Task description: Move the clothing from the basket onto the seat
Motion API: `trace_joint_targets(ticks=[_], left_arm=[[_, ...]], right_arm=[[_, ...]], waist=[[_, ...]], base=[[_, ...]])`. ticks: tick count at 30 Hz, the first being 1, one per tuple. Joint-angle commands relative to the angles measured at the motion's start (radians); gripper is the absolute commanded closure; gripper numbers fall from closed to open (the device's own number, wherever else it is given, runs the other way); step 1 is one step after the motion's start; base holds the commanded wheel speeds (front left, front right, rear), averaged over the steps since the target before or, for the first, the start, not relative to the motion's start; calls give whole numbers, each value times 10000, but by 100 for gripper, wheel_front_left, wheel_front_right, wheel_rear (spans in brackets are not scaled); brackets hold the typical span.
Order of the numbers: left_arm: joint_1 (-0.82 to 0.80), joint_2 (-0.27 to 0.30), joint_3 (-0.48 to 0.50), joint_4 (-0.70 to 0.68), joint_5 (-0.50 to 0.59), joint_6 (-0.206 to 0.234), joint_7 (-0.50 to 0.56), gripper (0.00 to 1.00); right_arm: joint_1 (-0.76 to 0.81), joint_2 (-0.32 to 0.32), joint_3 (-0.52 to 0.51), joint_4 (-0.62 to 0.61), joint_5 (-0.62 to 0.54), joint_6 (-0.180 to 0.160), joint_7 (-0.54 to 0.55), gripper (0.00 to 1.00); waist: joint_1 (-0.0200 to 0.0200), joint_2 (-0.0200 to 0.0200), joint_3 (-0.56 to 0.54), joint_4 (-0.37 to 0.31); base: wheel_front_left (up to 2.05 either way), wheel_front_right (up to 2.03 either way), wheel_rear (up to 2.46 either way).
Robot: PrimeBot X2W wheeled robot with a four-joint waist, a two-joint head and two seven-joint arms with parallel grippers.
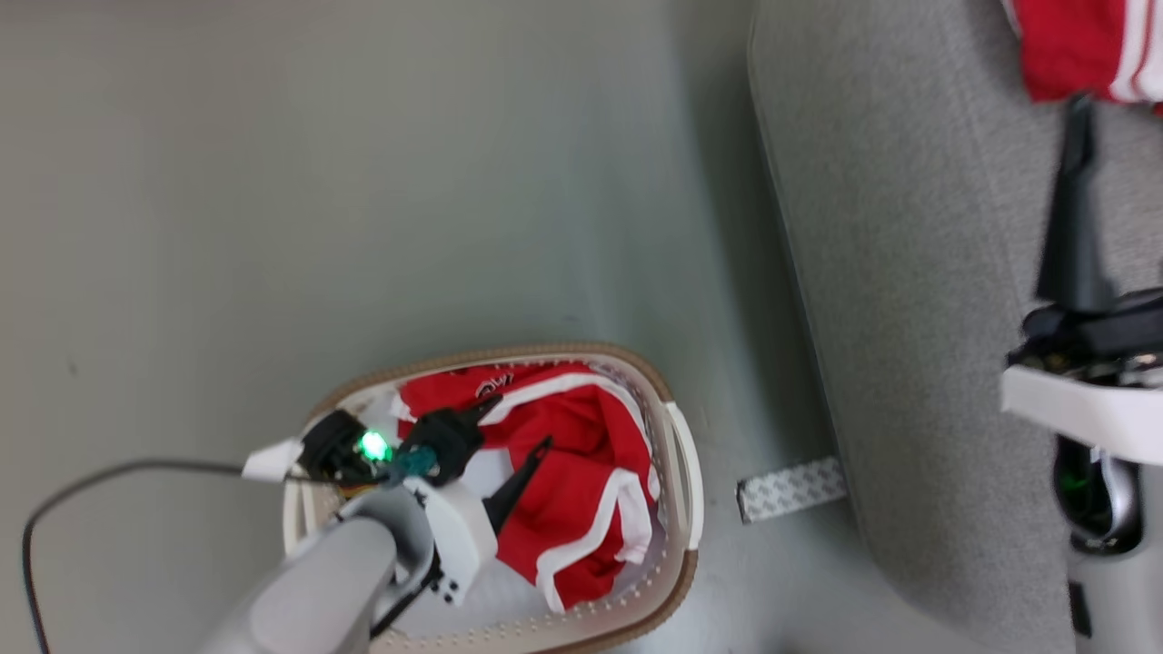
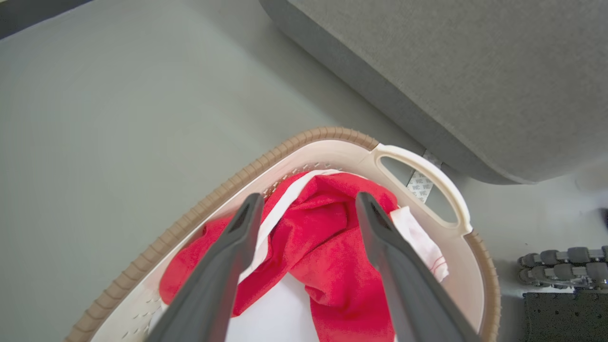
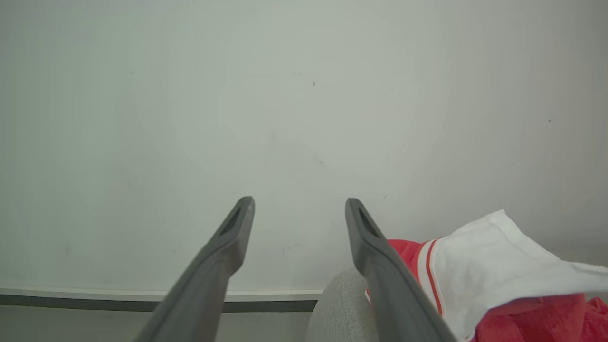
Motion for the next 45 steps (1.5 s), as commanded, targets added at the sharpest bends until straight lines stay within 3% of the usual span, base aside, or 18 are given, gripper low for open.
trace_joint_targets(ticks=[1, 10, 15, 22, 32, 33, 35, 45], left_arm=[[-437, 136, -281, 220, 51, 16, 78, 0], [-1863, 283, -3142, 1505, -555, 16, 388, 0], [-2600, 198, -4204, 2194, -1028, 14, 459, 0], [-3257, -29, -4740, 2968, -1292, 16, 601, 0], [-3098, -168, -4878, 2922, -425, 15, 967, 0], [-3096, -148, -4877, 2858, -432, 15, 912, 17], [-3068, -113, -4879, 2749, -488, 15, 881, 100], [-2996, -32, -4880, 2296, -789, 15, 418, 100]], right_arm=[[-301, 15, -130, -244, 178, -22, -21, 0], [-864, 14, -437, -1072, 448, -22, -21, 0], [-808, 12, -389, -1309, 714, -22, -21, 0], [-629, 16, -268, -1369, 1047, -22, -21, 0], [-503, 16, -117, -1405, 1319, -22, -21, 0], [-496, 15, -104, -1391, 1332, -22, -21, 0], [-492, 15, -83, -1349, 1347, -22, -21, 0], [-651, 15, -86, -1026, 1129, -22, -21, 0]], waist=[[-3, 0, 711, -113], [-3, 0, 1809, -210], [-3, 0, 2196, -386], [-3, 0, 2622, -777], [-3, 0, 2972, -1091], [-3, 0, 2979, -1092], [-3, 0, 2972, -1084], [-3, 0, 2598, -868]], base=[[0, 0, 0], [0, 0, 0], [0, 0, 0], [0, 0, 0], [0, 0, 0], [0, 0, 0], [0, 0, 0], [0, 0, 0]])
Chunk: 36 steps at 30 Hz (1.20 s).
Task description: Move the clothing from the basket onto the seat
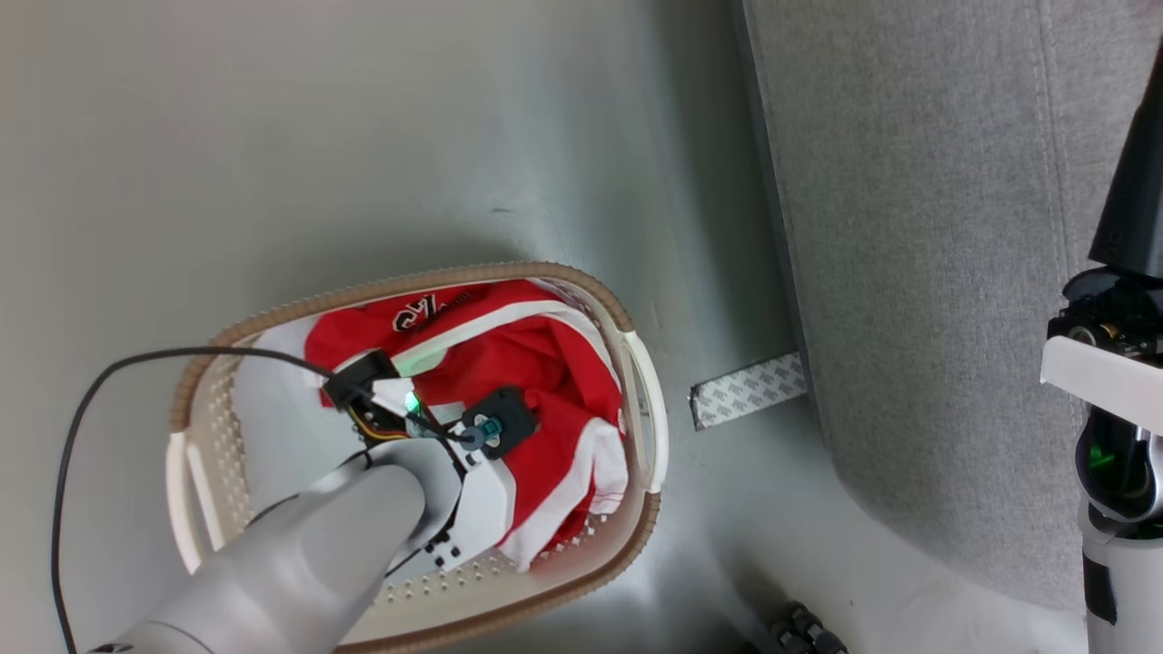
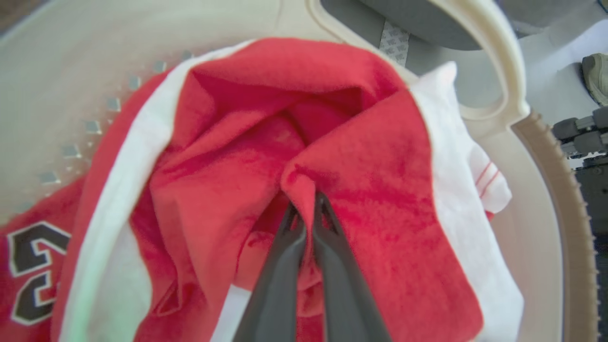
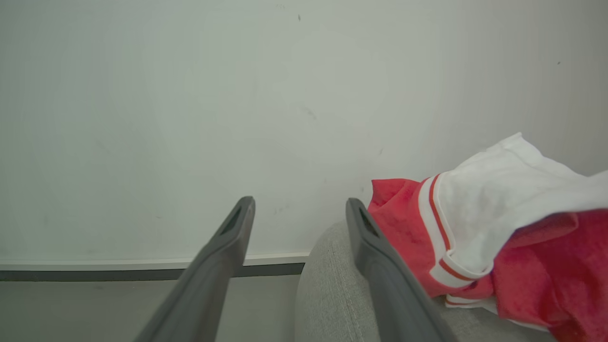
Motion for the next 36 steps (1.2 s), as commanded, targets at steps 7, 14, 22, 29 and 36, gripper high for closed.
trace_joint_targets(ticks=[7, 14, 22, 29, 36], left_arm=[[368, -120, -16, -213, -853, 15, -674, 100], [812, -453, -15, -376, -1717, 15, -1002, 100], [1446, -544, 590, -1173, -2282, 15, -1057, 100], [2348, -501, 1632, -2057, -1841, 15, -1055, 100], [2834, -559, 2184, -2590, -1466, 26, -1056, 100]], right_arm=[[97, 10, -22, 368, -456, -22, -19, 0], [512, 7, -106, 730, -938, -22, -19, 0], [1057, 4, -131, 1195, -1141, -22, -19, 0], [1668, 1, -30, 1705, -1059, -22, -19, 0], [2373, 6, 319, 2198, -354, -22, -18, 0]], waist=[[-1, 0, -1205, 484], [-1, 0, -2679, 1054], [-1, 0, -4266, 1637], [-1, 0, -5717, 1910], [-1, 0, -6761, 2259]], base=[[0, 0, 0], [0, 0, 0], [0, 0, 0], [0, 0, 0], [0, 0, 0]])
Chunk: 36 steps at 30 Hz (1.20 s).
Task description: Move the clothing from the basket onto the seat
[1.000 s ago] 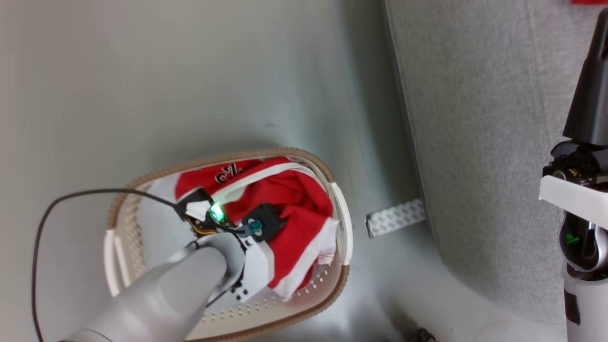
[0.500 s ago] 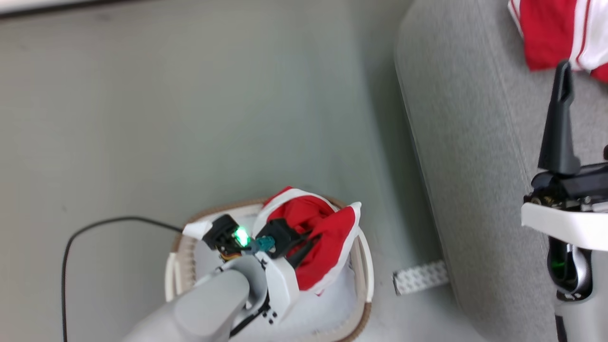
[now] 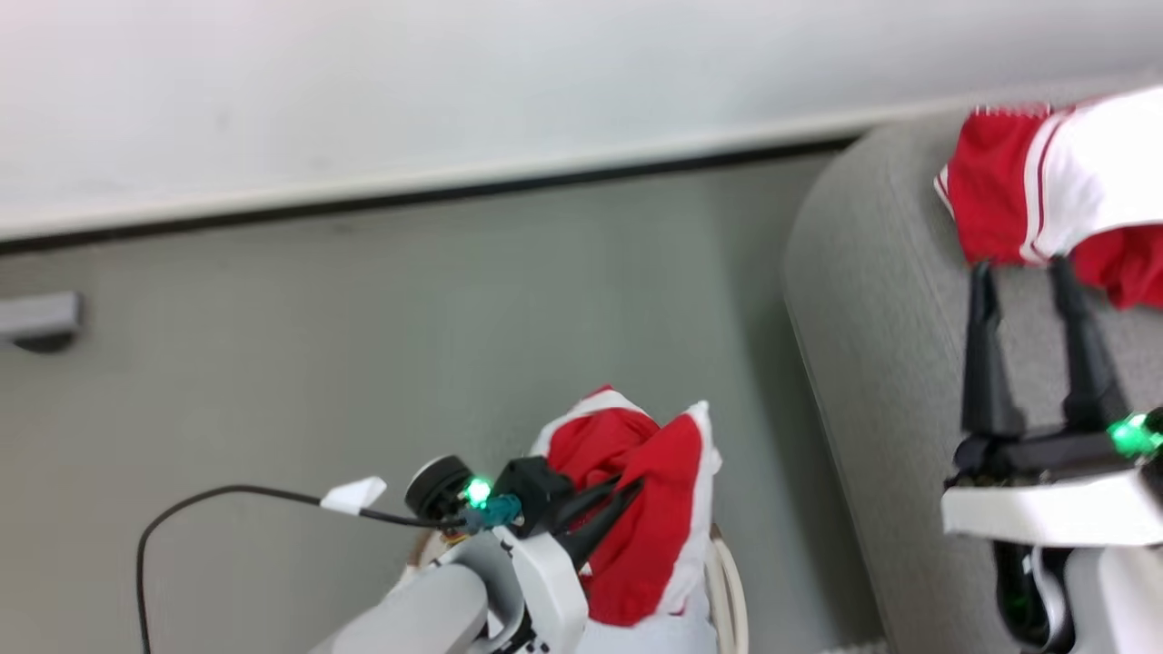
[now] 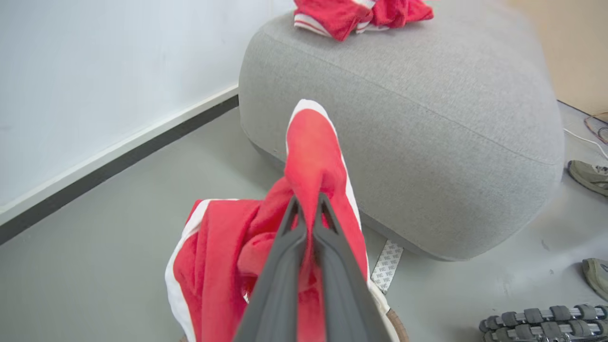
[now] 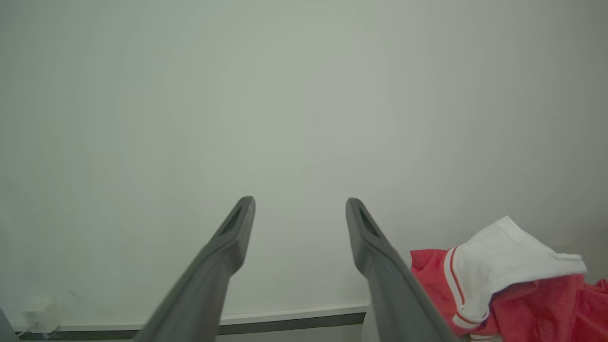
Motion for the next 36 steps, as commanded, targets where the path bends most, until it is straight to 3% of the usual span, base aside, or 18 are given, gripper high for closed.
trace_joint_targets(ticks=[1, 12, 20, 36], left_arm=[[113, 3, 75, -57, 42, 30, -5, 100], [91, 265, 1049, -1288, -223, 51, 26, 100], [-550, 467, 1629, -2317, -579, 368, 484, 100], [-1111, 859, 2274, -3858, -971, 1033, 1216, 100]], right_arm=[[143, -12, 12, 31, 104, -22, -19, 0], [1110, -14, 769, 611, 249, -22, -19, 0], [1588, -15, 1282, 822, 342, -22, -18, 0], [1685, -14, 2150, 962, 617, -22, -19, 0]], waist=[[3, 0, -507, 328], [3, 0, -1764, 893], [3, 0, -2404, 1120], [3, 0, -2563, 970]], base=[[0, 0, 0], [0, 0, 0], [0, 0, 0], [0, 0, 0]])
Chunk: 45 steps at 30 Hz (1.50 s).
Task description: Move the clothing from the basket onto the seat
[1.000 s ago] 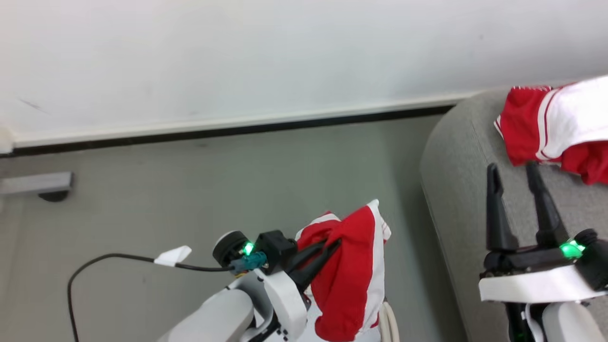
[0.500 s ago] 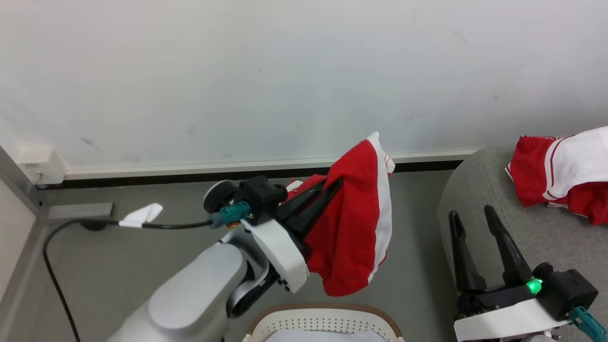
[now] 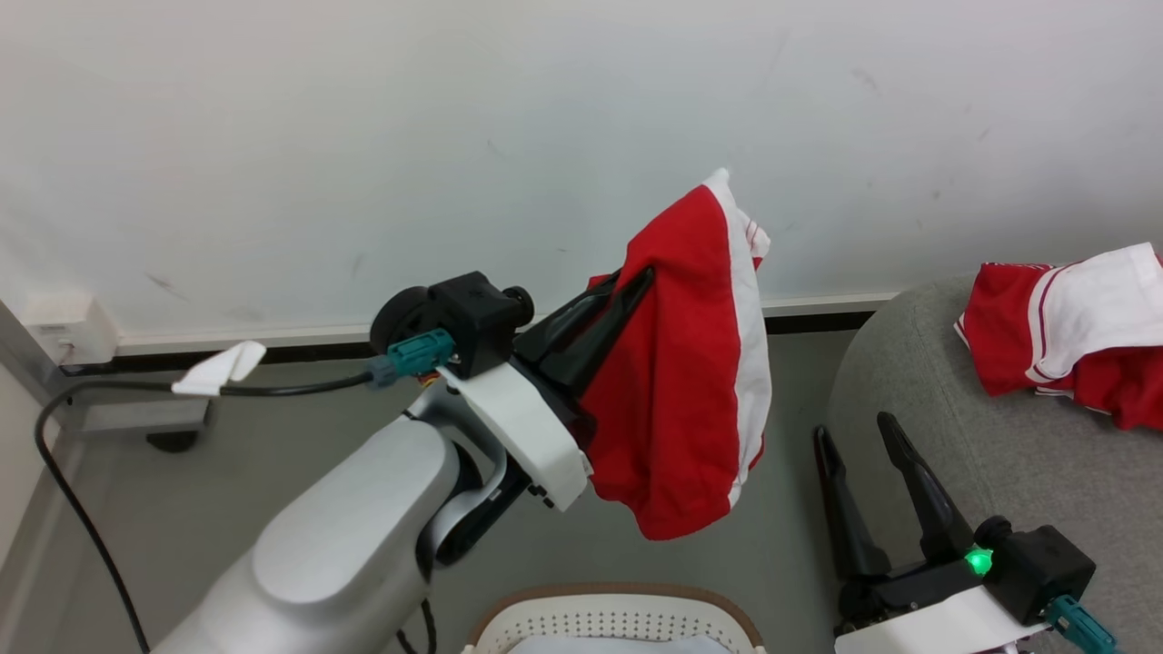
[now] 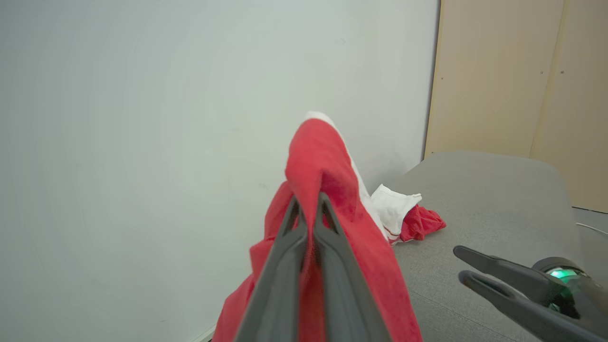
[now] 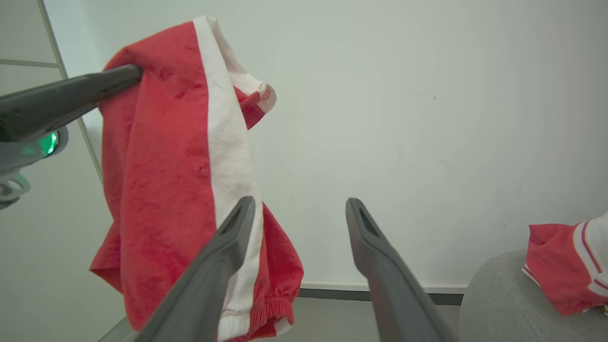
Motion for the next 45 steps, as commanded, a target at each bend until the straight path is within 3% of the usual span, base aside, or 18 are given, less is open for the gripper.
trace_joint_targets(ticks=[1, 8, 18, 31, 35, 42, 43, 44, 45], left_arm=[[41, 93, -2, -86, -23, 61, 3, 100], [201, 182, -19, -231, 1, 141, -137, 100], [506, -125, -450, -217, 63, 46, -289, 100], [473, -516, -1029, -222, 132, -183, -134, 100], [472, -571, -1125, -275, 132, -198, -120, 100], [503, -592, -1231, -357, 95, -150, -98, 100], [514, -578, -1232, -355, 80, -140, -95, 100], [514, -578, -1232, -355, 80, -140, -95, 100], [523, -562, -1233, -353, 63, -133, -93, 100]], right_arm=[[37, -14, 65, 49, 90, -22, -18, 0], [-474, -233, 982, 607, 369, -22, -18, 0], [-2253, -1779, 3408, 1635, 2499, -22, 409, 0], [-4821, -4006, 8055, 1674, 6112, -23, 1378, 0], [-5467, -4172, 9122, 2001, 6933, -23, 1149, 0], [-6113, -3818, 10084, 2482, 7781, -23, 478, 0], [-6084, -3728, 10149, 2538, 7920, -23, 434, 56], [-6084, -3728, 10149, 2538, 7920, -23, 434, 56], [-6099, -3664, 10188, 2567, 7989, -23, 377, 100]], waist=[[1, -1, 22, -11], [1, -1, 118, -53], [1, -1, 63, 340], [1, -1, -130, 1241], [1, -1, -166, 1463], [1, -1, -193, 1700], [1, -1, -194, 1706], [1, -1, -194, 1706], [1, -1, -192, 1708]], base=[[0, 0, 0], [0, 0, 0], [0, 0, 0], [0, 0, 0], [0, 0, 0], [0, 0, 0], [0, 0, 0], [0, 0, 0], [0, 0, 0]])
